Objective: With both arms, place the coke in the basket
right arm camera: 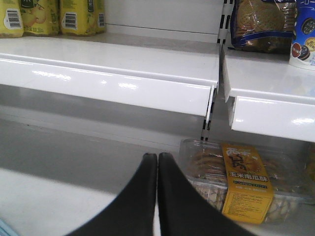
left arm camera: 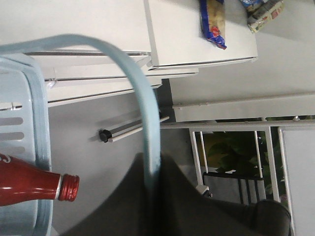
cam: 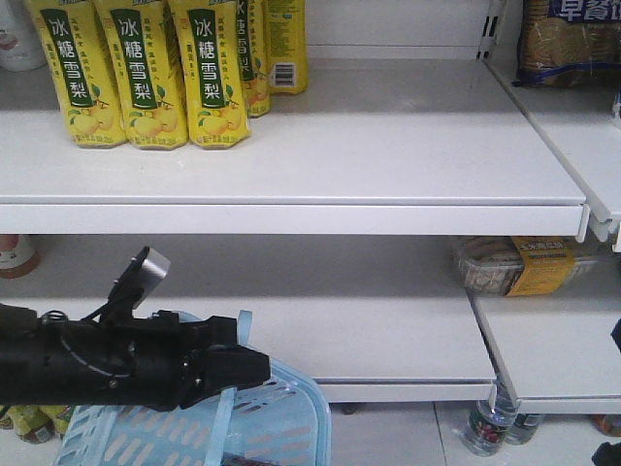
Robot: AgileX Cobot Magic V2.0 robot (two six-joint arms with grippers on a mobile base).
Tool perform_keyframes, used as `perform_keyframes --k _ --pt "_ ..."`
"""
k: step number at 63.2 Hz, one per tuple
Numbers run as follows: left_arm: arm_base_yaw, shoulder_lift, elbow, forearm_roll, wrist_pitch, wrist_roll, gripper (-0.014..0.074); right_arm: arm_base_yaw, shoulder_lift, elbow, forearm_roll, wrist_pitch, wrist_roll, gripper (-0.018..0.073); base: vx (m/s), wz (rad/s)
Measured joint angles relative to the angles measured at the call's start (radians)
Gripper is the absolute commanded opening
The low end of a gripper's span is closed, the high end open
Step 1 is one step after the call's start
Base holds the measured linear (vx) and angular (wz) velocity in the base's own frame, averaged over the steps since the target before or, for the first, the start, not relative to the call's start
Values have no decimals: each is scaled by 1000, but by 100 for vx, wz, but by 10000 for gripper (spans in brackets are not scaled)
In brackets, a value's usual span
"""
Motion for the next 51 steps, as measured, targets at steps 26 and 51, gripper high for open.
perform_keyframes --k 26,51 --pt "-30 -481 159 212 -123 -26 -6 0 0 0 0 0 0 -10 0 0" --pt "-30 -806 286 576 -356 -261 -6 0 0 0 0 1 0 -10 0 0"
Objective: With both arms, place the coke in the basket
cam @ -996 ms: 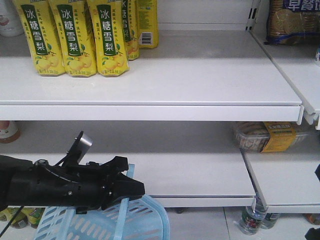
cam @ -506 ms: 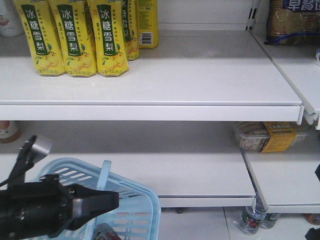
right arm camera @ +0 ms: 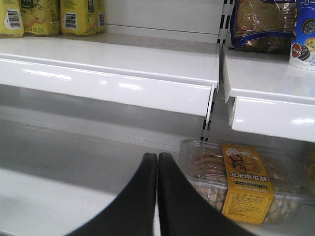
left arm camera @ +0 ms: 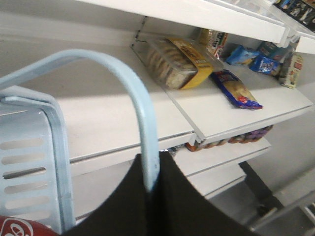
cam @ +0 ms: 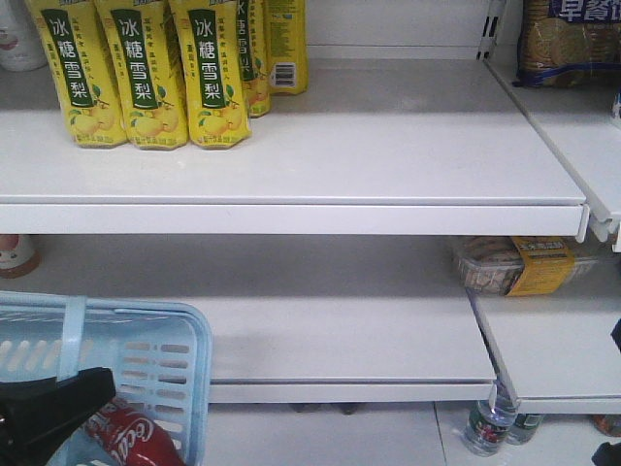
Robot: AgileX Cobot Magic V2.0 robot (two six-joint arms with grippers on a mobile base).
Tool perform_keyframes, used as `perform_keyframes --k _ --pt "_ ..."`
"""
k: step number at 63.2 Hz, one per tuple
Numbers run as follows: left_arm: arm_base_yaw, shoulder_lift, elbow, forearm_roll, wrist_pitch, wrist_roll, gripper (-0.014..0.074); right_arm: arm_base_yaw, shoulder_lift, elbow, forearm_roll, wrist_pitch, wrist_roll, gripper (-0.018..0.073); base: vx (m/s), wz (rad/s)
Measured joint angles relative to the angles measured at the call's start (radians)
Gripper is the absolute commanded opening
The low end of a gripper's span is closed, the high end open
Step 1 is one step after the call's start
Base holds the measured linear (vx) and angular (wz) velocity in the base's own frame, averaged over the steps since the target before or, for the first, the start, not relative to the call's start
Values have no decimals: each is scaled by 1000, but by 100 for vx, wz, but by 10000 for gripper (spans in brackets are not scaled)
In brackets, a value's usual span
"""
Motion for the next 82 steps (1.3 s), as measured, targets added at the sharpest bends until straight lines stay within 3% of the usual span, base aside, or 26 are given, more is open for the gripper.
perform_keyframes --k 20,30,39,82 --pt "0 -166 127 466 -99 -283 -6 0 0 0 0 0 0 -10 0 0" --pt "1 -218 202 629 -153 -370 -6 0 0 0 0 0 0 -10 0 0" --pt "37 -258 253 667 -185 -386 -6 0 0 0 0 0 0 -10 0 0" --pt "330 -521 386 779 -184 -394 -6 0 0 0 0 0 0 -10 0 0"
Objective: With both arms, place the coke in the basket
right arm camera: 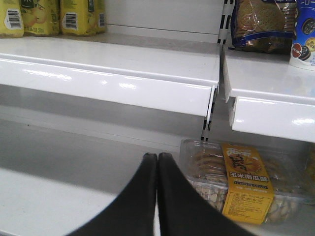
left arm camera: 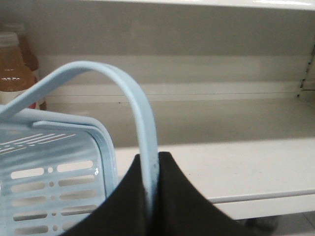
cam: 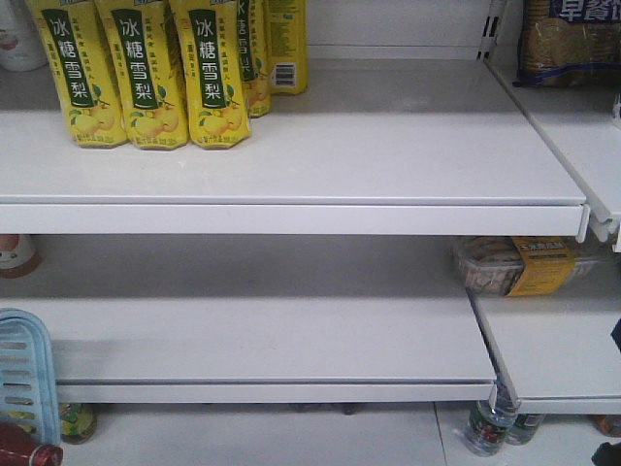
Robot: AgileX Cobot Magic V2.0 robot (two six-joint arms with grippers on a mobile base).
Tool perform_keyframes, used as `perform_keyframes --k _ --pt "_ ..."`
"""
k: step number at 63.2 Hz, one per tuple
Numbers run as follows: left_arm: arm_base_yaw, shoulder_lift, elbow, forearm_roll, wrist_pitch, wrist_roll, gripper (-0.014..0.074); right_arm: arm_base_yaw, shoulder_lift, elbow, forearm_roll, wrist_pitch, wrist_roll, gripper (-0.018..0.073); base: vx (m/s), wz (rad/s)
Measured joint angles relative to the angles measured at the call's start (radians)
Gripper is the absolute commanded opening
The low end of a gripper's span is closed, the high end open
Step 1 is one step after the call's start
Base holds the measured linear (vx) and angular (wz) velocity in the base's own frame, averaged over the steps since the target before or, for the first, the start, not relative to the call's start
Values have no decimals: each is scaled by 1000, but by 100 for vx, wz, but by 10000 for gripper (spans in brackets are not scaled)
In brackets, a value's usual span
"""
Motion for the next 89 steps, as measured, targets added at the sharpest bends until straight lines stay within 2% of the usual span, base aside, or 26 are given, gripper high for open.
perform_keyframes --k 10,32,89 --pt "28 -39 12 41 7 0 -6 0 0 0 0 0 0 -10 0 0" --pt "70 -44 12 73 8 -1 -6 0 0 0 0 0 0 -10 0 0" --pt "71 -44 12 80 8 2 -6 0 0 0 0 0 0 -10 0 0"
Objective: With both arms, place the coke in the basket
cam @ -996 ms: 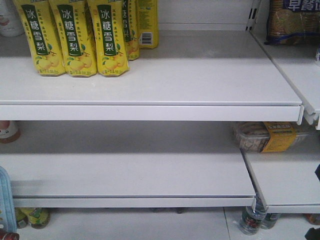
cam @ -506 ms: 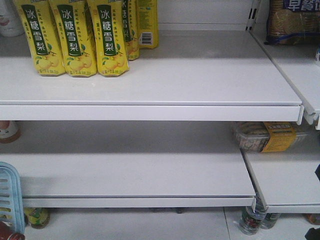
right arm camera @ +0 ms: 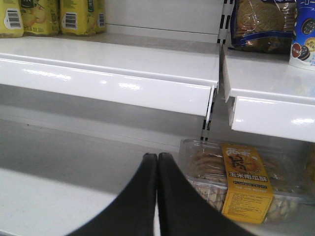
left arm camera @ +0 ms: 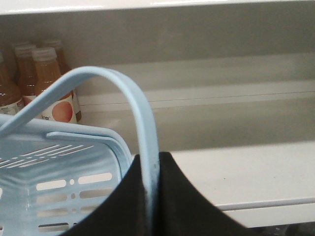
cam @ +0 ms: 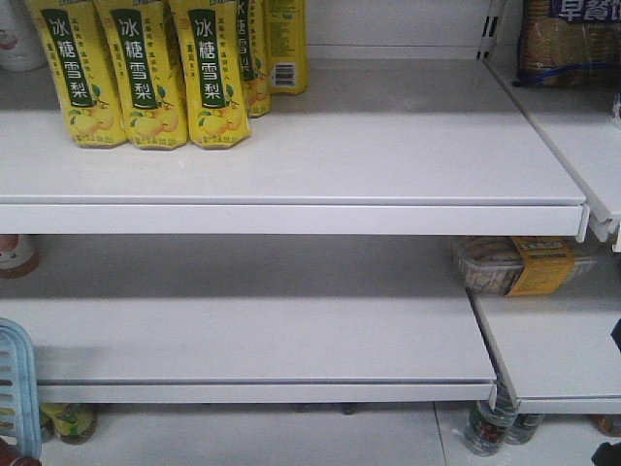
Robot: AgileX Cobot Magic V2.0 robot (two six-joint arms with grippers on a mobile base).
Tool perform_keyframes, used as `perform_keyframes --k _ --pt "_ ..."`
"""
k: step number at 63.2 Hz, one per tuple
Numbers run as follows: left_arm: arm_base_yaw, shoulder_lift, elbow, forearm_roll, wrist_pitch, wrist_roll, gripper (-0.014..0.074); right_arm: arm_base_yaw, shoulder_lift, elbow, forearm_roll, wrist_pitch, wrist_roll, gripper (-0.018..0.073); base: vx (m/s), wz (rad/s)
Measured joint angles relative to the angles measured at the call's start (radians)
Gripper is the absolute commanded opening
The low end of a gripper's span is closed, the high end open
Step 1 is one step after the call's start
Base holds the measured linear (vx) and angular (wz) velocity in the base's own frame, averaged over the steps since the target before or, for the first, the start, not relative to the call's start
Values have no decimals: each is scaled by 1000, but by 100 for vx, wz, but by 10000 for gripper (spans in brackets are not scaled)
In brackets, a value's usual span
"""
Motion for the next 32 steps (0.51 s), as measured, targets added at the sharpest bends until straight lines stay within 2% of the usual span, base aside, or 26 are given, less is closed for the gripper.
perform_keyframes --k 32 --pt "0 0 0 0 0 0 -6 0 0 0 0 0 0 -10 0 0"
